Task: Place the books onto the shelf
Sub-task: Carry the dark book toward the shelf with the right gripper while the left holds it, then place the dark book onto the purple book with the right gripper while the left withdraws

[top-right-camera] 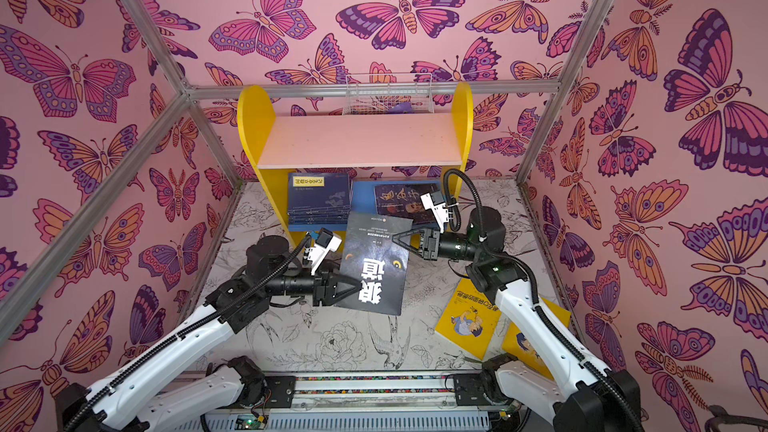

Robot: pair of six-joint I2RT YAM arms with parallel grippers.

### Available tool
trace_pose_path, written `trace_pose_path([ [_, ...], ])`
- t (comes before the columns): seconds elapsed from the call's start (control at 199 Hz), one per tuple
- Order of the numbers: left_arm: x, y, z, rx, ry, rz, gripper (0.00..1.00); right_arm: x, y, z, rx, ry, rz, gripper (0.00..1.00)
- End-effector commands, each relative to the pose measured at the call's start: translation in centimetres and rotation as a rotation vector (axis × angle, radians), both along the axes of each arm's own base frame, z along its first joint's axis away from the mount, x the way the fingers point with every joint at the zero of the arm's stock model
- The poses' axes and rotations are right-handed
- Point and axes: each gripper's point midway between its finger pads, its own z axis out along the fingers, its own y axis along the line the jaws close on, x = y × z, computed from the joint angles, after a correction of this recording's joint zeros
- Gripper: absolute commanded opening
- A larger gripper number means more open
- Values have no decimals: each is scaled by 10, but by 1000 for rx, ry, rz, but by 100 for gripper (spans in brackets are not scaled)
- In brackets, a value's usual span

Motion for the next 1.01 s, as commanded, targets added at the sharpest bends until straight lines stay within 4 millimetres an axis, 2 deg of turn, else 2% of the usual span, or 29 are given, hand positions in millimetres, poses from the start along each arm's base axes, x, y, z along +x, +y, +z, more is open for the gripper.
trace_pose_path([
  [0.0, 61, 43, 6, 75, -68, 434, 83, 32, -13, 8, 40, -5, -214, 0],
  [0.071, 75, 61, -1, 87, -29, 569, 85, 58, -24, 9, 99, 22, -362, 0],
  [0.151, 78, 67, -5, 69, 3, 621, 86, 85, -40, 9, 162, 44, -527, 0],
  [0.252, 75, 69, -6, 48, 27, 634, 86, 103, -60, 18, 234, 23, -673, 0],
  [0.433, 67, 71, -24, 46, 80, 625, 87, 129, -76, 36, 260, -3, -814, 0],
  [0.544, 62, 71, -39, 62, 106, 616, 87, 143, -78, 48, 272, -29, -857, 0],
  [0.811, 55, 67, -53, 79, 126, 596, 86, 177, -81, 65, 358, -53, -924, 0],
  [0.907, 54, 66, -55, 84, 127, 594, 86, 186, -79, 63, 355, -44, -936, 0],
  [1.002, 54, 66, -56, 86, 122, 588, 86, 196, -80, 49, 345, -14, -990, 0],
])
